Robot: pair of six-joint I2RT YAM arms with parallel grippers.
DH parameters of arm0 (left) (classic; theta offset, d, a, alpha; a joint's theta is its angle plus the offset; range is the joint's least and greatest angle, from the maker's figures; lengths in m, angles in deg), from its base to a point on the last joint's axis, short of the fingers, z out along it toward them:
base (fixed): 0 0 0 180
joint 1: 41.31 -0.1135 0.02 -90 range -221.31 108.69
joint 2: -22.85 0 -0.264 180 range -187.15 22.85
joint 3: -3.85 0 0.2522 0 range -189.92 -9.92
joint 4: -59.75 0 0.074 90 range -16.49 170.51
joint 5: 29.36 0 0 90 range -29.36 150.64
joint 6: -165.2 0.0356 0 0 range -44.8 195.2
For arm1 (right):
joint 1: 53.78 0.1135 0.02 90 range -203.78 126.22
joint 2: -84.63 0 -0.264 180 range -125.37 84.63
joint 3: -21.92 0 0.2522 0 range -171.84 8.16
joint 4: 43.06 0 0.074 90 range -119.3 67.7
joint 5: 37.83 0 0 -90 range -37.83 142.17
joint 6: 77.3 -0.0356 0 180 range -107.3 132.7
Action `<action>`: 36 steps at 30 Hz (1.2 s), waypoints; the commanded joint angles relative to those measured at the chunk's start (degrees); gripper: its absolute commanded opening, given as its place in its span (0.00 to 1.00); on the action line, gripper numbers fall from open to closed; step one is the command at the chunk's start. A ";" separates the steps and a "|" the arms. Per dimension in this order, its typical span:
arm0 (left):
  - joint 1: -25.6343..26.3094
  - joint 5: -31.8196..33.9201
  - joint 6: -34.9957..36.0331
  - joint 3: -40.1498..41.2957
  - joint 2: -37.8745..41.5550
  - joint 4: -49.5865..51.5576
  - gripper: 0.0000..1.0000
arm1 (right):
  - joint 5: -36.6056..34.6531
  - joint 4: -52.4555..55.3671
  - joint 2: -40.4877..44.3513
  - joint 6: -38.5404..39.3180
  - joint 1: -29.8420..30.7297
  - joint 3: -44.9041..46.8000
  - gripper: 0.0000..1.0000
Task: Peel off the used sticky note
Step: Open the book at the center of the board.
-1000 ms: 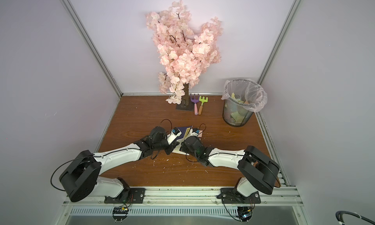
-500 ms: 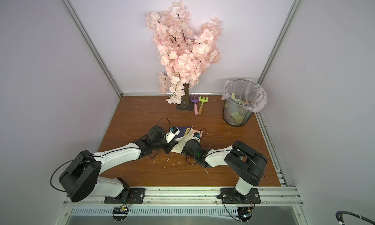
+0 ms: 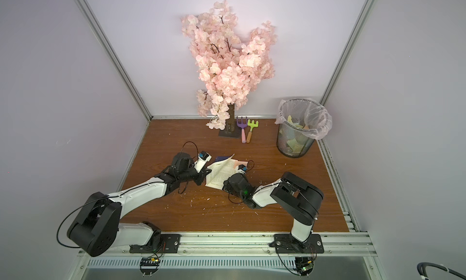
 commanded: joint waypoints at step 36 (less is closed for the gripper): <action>-13.82 -6.86 -1.39 -2.01 -5.90 6.74 0.01 | 14.87 20.57 23.25 15.62 -21.11 5.27 0.42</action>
